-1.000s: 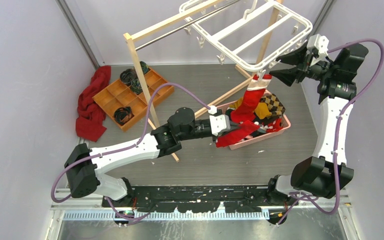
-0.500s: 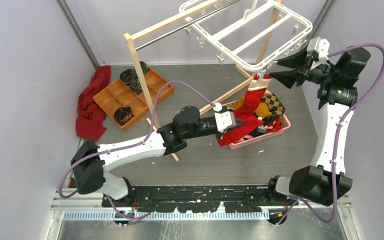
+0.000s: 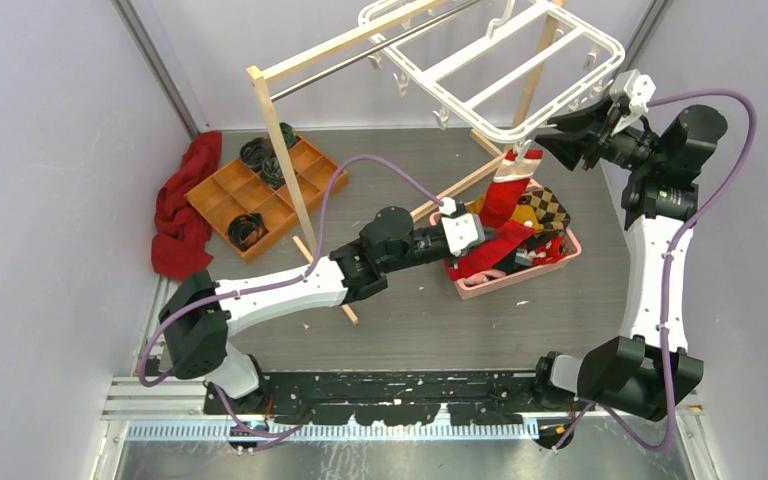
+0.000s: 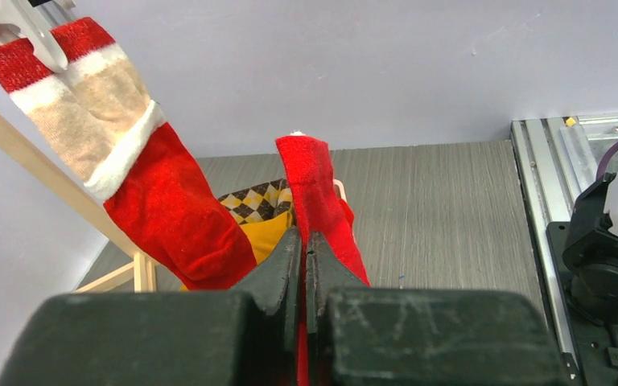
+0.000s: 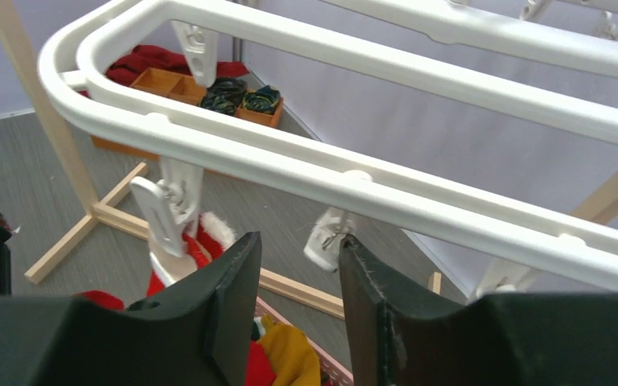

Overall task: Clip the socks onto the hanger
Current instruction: Adjust the hanger on the clothesline.

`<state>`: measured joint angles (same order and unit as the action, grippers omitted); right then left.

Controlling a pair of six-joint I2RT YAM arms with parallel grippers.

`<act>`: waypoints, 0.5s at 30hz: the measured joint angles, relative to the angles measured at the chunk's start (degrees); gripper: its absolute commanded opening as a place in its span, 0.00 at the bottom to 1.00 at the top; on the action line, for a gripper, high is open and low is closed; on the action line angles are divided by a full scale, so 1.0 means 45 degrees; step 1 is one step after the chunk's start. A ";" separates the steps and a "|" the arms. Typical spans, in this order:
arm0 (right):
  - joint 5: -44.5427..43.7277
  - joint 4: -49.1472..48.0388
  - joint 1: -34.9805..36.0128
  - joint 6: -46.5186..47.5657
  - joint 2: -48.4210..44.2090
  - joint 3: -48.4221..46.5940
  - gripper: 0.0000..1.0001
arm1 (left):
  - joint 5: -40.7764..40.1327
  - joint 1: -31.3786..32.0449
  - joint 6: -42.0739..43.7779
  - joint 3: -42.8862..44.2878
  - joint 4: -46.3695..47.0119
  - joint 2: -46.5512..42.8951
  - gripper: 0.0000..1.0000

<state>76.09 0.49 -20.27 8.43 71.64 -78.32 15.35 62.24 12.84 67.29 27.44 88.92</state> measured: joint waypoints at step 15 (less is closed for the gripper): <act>-0.1336 -0.3220 0.0646 -0.3279 -0.0209 0.0816 0.14 | -0.0631 0.0000 0.0544 0.0782 0.0146 0.0913 0.00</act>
<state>70.08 -14.00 -17.37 -6.33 70.70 -74.65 12.51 62.24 15.29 70.81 28.10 93.03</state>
